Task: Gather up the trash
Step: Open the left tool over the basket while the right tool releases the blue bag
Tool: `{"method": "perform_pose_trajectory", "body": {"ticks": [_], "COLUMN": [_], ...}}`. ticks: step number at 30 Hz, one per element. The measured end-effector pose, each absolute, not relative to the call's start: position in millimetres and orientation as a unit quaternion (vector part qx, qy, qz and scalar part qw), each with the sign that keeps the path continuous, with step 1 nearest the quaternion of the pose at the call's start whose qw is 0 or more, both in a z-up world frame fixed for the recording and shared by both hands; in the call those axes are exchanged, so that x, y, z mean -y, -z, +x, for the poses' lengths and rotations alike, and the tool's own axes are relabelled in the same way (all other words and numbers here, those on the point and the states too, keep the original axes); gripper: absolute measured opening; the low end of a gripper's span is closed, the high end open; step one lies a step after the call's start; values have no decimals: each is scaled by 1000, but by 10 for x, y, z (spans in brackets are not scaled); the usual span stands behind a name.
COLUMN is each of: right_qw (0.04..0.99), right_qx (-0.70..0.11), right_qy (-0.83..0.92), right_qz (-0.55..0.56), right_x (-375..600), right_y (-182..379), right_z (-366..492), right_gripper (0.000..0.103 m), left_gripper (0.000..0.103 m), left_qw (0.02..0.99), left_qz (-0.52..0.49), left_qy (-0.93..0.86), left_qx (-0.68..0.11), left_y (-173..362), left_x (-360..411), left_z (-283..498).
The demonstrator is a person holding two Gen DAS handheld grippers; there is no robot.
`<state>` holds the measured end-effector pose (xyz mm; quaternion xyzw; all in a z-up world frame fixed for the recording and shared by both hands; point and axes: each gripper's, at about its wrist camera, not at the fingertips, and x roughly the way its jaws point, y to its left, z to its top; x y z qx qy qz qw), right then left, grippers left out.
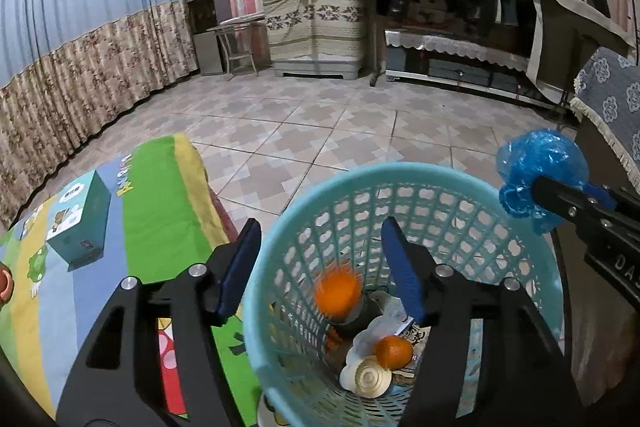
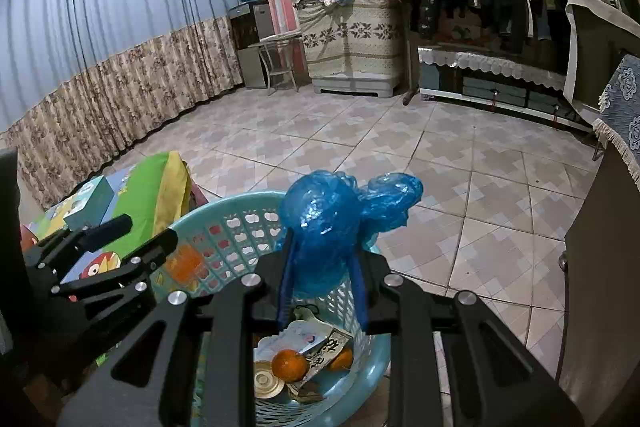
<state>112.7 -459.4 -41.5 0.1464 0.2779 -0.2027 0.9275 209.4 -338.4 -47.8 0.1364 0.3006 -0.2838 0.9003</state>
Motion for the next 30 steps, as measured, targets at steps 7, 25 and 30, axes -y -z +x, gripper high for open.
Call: {"method": "perform_pose_trajectory", "body": {"ticks": [7, 25, 30], "right_qw": [929, 923, 919], "right_qx": [-281, -323, -329], "right_qy": [197, 171, 181], "right_qz": [138, 119, 117], "right_x": [4525, 4147, 4152], "right_y": [439, 642, 694], "right_z": [1191, 1559, 1614], "right_gripper": [25, 26, 72], "left_gripper": [83, 97, 97], "left_qw": [916, 949, 954], "left_qz": [127, 89, 81], "left_qy": [249, 166, 149], "left_qx": [-286, -252, -247], "left_y": [321, -40, -67], "left_x": [3120, 2067, 1774], "left_z": [2114, 1824, 1619]}}
